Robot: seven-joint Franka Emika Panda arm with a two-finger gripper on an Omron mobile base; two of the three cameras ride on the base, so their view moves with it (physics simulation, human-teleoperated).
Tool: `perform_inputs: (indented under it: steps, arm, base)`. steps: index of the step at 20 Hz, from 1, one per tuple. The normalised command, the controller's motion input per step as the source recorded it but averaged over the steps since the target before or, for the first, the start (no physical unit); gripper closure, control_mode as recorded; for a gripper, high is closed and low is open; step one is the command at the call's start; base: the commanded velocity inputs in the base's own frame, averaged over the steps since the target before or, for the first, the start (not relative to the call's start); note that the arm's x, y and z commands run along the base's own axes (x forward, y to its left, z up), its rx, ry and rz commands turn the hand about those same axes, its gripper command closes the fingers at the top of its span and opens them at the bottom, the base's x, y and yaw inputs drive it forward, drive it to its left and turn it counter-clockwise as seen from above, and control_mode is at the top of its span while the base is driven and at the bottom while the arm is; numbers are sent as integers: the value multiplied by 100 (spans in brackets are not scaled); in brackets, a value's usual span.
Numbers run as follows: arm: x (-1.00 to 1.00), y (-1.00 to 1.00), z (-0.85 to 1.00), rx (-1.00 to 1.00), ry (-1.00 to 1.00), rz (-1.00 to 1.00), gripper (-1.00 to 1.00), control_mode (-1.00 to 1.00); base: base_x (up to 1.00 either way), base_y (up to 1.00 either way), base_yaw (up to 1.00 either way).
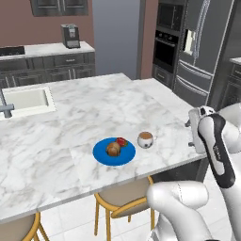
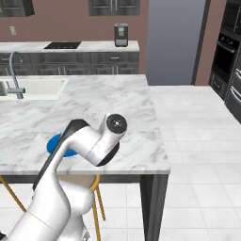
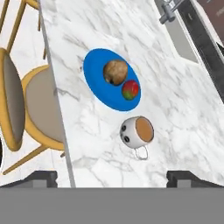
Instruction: Pick up the brewed coffee from the coffee machine and place it next to the breakfast plate on the dining counter.
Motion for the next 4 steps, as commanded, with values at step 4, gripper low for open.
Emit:
perform_inputs:
  steps: [4]
  arm:
    - [-36, -85, 0, 0, 0, 0, -100, -100]
  base:
    - [0, 0, 0]
